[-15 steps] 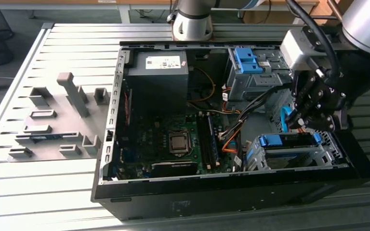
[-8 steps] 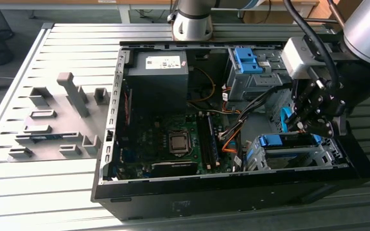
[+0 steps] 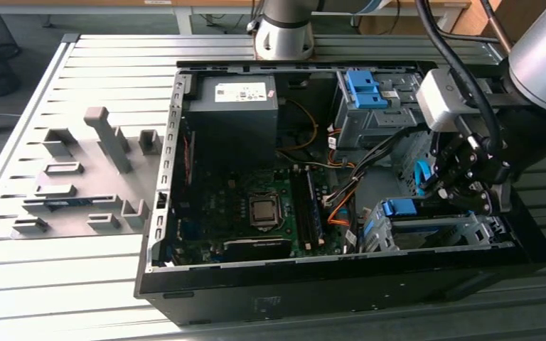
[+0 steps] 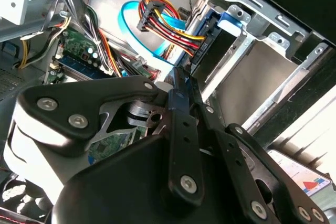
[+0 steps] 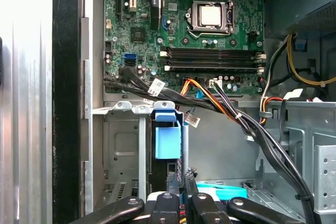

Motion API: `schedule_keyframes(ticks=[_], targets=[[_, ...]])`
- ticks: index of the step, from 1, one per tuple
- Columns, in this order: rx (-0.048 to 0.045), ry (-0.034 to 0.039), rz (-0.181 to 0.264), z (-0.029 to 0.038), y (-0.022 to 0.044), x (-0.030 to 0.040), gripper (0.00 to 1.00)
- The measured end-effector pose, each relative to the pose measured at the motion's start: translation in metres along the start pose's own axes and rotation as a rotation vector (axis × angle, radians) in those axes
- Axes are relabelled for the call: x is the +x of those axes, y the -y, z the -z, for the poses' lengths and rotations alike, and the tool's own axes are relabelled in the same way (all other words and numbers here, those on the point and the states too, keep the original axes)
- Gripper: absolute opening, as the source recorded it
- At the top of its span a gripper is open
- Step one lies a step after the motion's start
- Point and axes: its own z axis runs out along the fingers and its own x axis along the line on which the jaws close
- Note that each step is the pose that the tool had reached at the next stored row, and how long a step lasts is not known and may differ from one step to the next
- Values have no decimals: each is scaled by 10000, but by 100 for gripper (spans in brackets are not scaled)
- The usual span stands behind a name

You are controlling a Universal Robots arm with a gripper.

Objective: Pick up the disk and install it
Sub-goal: 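Insert the second disk wire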

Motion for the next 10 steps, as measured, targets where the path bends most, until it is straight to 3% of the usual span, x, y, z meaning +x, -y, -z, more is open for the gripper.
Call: schedule_keyframes(ticks=[10], targets=[[-2,-2,22,-37,3,19,16]])
